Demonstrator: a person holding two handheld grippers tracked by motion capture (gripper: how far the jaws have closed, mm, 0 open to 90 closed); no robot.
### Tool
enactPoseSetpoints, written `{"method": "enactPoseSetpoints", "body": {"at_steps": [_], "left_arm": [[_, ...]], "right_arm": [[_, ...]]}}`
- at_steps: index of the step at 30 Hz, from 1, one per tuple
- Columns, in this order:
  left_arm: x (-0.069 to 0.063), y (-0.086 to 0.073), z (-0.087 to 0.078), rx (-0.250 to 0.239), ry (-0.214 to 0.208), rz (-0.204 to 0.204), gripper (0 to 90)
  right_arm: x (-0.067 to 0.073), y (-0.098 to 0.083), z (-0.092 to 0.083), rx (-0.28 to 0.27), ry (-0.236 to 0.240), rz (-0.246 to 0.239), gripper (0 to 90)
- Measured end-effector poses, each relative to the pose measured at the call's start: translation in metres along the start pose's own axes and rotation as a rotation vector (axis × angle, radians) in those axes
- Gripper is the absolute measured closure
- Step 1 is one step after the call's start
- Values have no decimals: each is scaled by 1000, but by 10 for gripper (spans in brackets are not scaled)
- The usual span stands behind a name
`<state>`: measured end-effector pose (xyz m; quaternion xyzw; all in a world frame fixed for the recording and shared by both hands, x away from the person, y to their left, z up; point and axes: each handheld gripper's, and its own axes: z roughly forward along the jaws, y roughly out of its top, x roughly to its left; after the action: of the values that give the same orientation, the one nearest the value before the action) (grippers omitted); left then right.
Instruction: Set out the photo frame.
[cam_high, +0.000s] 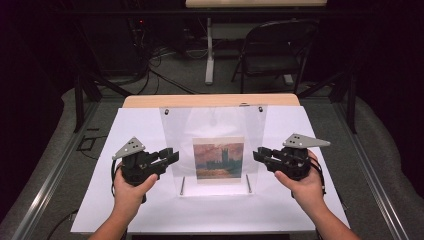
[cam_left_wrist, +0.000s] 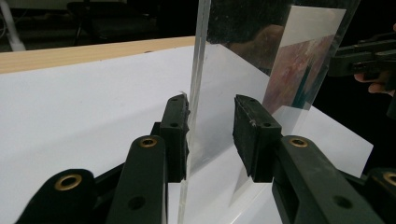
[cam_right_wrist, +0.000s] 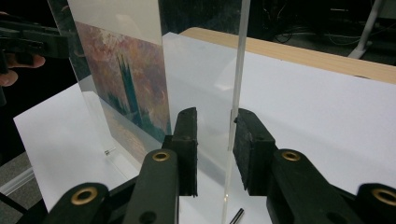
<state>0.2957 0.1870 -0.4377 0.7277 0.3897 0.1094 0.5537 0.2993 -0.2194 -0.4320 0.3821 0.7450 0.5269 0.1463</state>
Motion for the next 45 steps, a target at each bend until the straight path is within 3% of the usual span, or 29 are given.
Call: {"method": "enactPoseSetpoints", "body": {"at_steps": [4,10,20,23,27,32,35,39,41,45], "left_arm": [[-2,-1,-1,-2,11,12,653],[-2,0,1,6,27,34,654],[-2,1,0,13,16,14,652],[-2,1,-1,11,21,10,633],[-1,0,-4,-1,57,27,564],[4,-1,-12,-9,85,25,451],[6,-3,-19,-20,106,21,412],[9,-7,-31,-31,140,36,389],[11,-15,-40,-57,173,36,382],[16,-26,-46,-49,205,30,378]], "right_arm": [[3,-2,-2,-10,-9,-18,713],[0,-2,0,-13,-2,-7,711],[1,-2,0,-15,-1,-6,706],[-1,-2,0,-13,14,1,668],[-1,-2,3,-19,18,1,586],[1,-4,3,-44,-26,-52,444],[0,-5,0,-50,-44,-53,401],[-1,-7,-7,-62,-52,-43,375],[-2,-12,-16,-78,-78,-55,362],[-3,-23,-31,-111,-113,-44,362]]}}
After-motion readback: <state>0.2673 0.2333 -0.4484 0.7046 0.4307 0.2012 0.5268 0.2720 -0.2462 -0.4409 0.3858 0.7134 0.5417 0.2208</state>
